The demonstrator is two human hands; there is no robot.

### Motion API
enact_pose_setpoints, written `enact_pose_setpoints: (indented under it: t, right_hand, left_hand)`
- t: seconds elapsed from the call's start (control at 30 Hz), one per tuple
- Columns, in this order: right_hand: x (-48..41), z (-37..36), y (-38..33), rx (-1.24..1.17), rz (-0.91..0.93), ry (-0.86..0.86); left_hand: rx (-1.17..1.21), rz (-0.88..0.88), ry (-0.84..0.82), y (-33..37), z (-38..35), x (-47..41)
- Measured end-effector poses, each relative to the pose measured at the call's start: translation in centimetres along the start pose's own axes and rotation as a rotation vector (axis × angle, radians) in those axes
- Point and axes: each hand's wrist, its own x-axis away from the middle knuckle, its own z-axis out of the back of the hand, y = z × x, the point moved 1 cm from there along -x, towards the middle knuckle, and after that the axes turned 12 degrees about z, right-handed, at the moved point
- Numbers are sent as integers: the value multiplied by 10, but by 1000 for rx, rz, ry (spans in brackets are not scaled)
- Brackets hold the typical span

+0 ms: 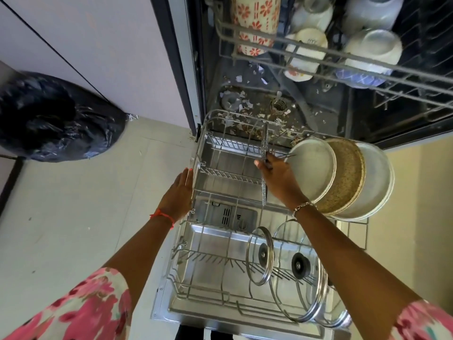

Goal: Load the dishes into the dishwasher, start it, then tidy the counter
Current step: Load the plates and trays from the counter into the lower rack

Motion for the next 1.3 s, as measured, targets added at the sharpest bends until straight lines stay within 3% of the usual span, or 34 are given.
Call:
enact_pose_setpoints:
  t: [0.2, 0.33, 0.43, 0.6, 0.93, 1.07, 1.3]
  right_hand:
    - [50, 26, -55, 253, 50, -224]
    - [92, 54, -142, 385, 105, -385]
    - [120, 71, -212, 363, 167, -388]
    - [169, 71, -316, 420, 315, -344]
    - [155, -18, -485, 468, 415, -253]
    - [131, -56, -549, 449, 465, -193]
    - [66, -82, -644, 471, 590, -152]
  left_hand:
    - [-112, 14, -26, 6, 64, 54]
    - [-108, -4, 29, 12, 137, 131]
    - [-112, 9, 97, 6, 192, 195]
    - [92, 96, 235, -24, 252, 295]
    - [129, 128, 412, -190, 323, 351]
    - [115, 156, 454, -277, 356, 351]
    - [166, 192, 571, -367, 434, 326]
